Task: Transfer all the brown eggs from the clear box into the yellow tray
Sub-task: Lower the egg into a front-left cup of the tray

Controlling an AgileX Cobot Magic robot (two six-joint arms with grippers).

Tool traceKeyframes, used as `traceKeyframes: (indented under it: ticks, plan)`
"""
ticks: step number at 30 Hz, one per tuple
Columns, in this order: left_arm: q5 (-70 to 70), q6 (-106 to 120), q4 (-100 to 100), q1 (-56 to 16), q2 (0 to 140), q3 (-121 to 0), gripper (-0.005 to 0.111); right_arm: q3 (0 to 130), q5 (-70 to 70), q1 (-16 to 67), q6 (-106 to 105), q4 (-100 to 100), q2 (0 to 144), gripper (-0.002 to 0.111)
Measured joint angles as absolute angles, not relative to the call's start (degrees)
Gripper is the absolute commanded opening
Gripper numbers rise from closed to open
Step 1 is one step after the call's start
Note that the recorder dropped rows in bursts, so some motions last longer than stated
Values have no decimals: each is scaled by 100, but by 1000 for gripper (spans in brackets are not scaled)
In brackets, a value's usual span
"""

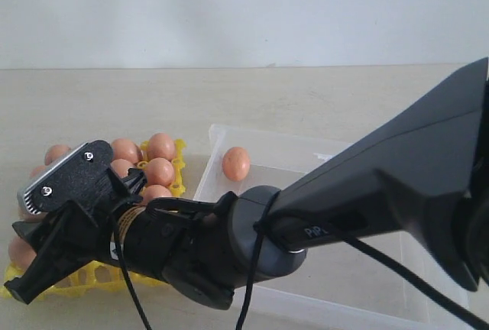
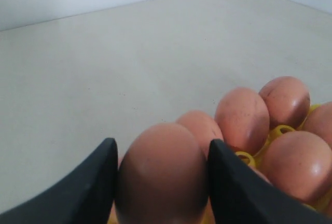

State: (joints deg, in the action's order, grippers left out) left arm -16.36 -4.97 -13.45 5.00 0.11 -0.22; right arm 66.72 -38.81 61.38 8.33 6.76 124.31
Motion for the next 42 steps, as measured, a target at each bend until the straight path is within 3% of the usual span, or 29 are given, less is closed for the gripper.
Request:
traceKeyframes:
  ticks: [38, 41, 42]
  plan:
    - [-1636, -497, -1345, 500, 11, -22, 22, 6672, -3502, 6070, 997, 753, 12466, 0]
    - [-1636, -497, -1345, 500, 11, -22, 22, 6672, -3502, 6070, 1183, 985, 12466, 16]
    - [-1636, -497, -1345, 500, 11, -22, 22, 6672, -3502, 6070, 1248, 1006, 12466, 34]
